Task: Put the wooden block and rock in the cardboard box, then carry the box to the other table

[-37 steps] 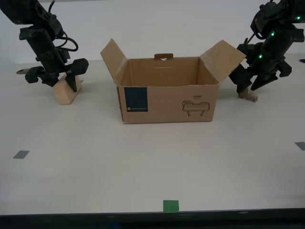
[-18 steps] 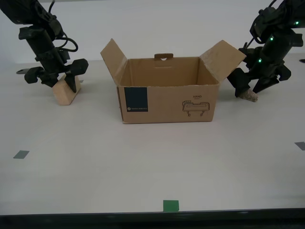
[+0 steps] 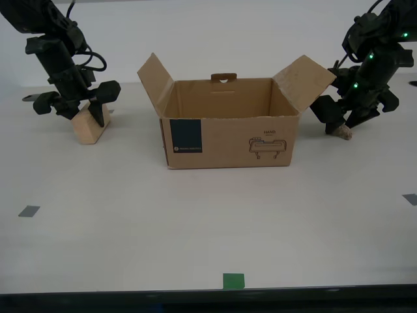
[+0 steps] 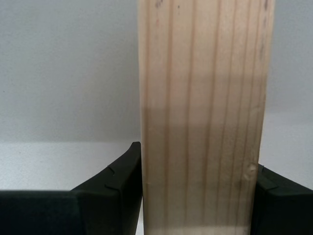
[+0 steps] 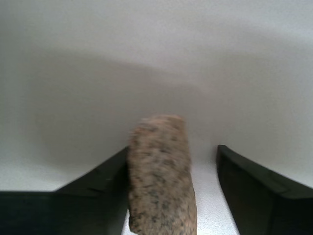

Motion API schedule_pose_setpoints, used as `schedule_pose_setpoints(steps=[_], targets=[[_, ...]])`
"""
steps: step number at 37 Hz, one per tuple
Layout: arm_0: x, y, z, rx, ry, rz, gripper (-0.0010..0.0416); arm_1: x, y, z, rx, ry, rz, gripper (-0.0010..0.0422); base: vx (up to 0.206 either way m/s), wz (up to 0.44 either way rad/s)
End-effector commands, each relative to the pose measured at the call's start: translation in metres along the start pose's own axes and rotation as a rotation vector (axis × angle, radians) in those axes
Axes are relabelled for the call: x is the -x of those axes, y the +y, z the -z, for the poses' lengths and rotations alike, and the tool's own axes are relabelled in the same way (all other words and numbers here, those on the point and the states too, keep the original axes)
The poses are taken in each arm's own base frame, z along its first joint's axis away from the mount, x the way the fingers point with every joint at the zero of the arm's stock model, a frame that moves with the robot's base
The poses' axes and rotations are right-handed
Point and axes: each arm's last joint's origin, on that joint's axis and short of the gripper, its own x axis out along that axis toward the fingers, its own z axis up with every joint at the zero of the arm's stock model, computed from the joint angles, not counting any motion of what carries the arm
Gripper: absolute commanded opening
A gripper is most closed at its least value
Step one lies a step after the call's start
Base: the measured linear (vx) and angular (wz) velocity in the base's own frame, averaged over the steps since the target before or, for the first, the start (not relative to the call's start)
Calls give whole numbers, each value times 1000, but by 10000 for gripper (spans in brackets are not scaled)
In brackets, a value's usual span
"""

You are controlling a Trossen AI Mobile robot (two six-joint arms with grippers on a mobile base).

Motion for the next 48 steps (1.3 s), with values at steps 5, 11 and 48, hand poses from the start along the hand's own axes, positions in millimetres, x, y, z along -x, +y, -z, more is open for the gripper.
schedule_pose_setpoints(steps=[5,11,48], targets=[[-3,1,4,-5,26,-6,73,-1,0,1,3,6,3,0,0,0],[-2,1,4,-5,28,-6,-2,-1,0,1,3,11,3,-1,0,0],[135,5,-30,16,-274,130,-1,79,-11,-33,-50,-142,7,-1,0,0]])
